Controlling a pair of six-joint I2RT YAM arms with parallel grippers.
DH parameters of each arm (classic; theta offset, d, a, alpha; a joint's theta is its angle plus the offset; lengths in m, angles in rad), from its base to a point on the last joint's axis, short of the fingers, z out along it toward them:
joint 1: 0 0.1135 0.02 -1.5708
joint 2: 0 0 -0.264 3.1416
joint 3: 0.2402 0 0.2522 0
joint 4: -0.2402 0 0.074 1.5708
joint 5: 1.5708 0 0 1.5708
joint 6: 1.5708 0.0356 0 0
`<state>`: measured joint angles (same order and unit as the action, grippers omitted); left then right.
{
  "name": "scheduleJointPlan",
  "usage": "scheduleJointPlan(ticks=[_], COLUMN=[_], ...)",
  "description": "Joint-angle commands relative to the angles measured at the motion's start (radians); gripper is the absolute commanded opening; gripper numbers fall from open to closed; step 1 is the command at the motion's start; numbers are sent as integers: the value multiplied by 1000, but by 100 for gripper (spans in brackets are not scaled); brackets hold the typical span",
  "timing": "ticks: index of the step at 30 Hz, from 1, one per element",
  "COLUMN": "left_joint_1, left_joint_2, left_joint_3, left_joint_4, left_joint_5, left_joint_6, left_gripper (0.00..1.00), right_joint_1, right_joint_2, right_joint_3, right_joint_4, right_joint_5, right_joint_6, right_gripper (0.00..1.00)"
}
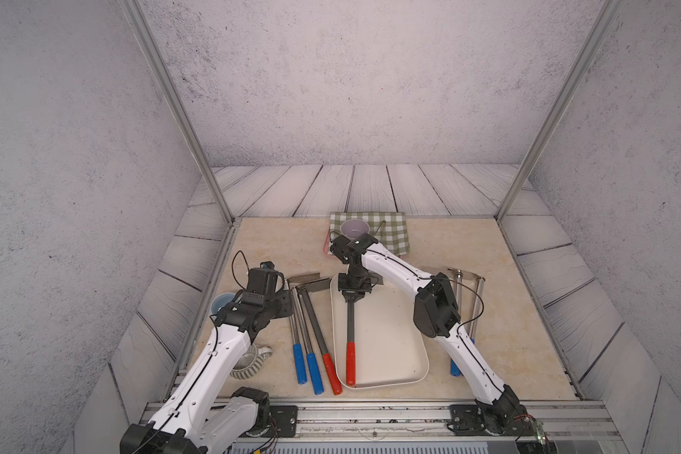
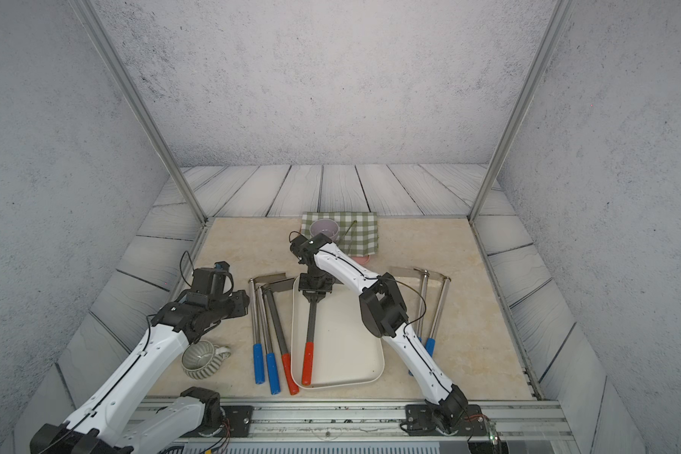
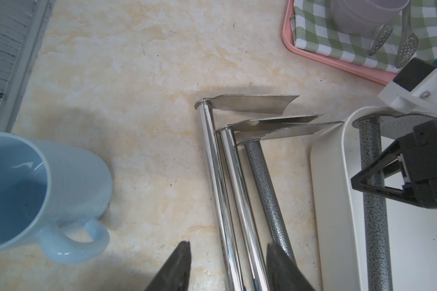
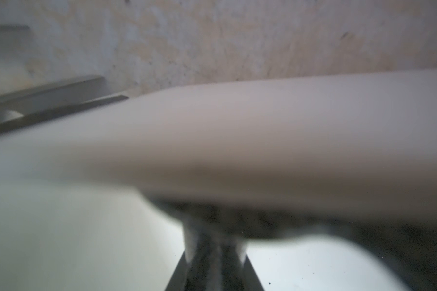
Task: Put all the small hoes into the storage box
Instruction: Place the hoe in the storage box.
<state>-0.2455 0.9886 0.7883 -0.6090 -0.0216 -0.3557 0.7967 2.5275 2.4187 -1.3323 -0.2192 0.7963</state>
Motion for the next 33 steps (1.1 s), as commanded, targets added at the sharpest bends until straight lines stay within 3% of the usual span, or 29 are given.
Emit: scheduleJointPlan(ticks=[1, 15, 24, 33], left_joint_1=[-8, -8, -8, -8], left_joint_2=[-9, -11, -14, -15], left_joint_3=[15, 15, 16, 15], left_joint_4=[-6, -6, -6, -6], left_joint_5=[-8, -8, -10, -9], left_joint_6=[12, 12, 12, 13], left_gripper=[52, 52, 52, 52], right_joint_1=[12, -7, -13, -13], right_joint_2=[40, 17, -128, -155], right_joint_3=[20, -73, -206, -314], right_joint_4=[-13, 29, 130, 198], right_joint_5=[-46, -57, 29, -9], right_joint_6=[4, 34, 119, 161], right_gripper=[8, 12, 4, 1])
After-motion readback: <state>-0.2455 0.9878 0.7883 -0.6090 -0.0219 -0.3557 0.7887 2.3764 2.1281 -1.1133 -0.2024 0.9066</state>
